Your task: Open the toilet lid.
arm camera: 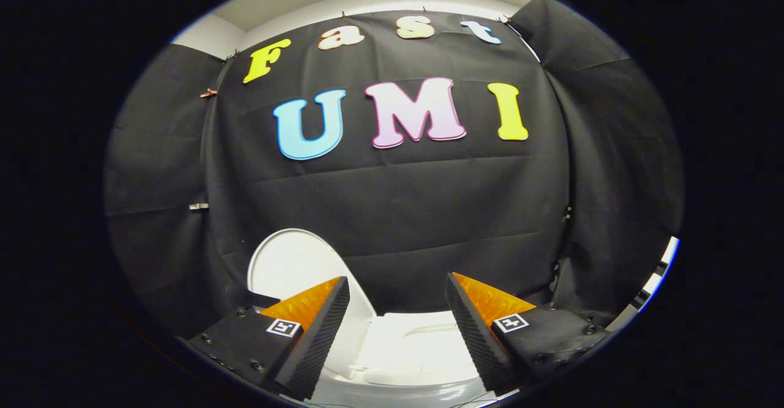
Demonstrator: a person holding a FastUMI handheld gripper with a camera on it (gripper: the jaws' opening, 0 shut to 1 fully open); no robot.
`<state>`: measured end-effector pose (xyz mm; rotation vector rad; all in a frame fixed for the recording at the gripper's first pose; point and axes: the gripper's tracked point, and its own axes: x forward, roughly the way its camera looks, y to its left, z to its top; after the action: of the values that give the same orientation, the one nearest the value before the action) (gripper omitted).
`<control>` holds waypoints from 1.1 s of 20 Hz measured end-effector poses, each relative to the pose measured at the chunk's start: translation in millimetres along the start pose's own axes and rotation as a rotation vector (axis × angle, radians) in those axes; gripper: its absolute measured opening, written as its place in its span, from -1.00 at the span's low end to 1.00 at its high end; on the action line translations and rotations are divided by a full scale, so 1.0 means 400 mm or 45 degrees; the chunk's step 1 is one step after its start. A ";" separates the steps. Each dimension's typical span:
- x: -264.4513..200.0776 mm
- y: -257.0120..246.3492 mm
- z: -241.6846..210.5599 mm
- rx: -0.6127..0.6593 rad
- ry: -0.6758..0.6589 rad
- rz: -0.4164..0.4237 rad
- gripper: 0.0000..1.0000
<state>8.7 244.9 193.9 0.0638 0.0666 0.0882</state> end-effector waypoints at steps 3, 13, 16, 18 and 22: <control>-0.009 -0.116 0.022 0.001 -0.031 -0.038 0.97; -0.032 -0.312 -0.011 -0.065 -0.102 -0.072 0.96; -0.036 -0.325 -0.018 -0.067 -0.117 -0.073 0.97; -0.029 -0.328 -0.019 -0.085 -0.138 -0.069 0.96; -0.018 -0.329 -0.035 -0.085 -0.125 -0.065 0.97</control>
<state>11.9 114.3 171.6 -0.0005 -0.0329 0.0360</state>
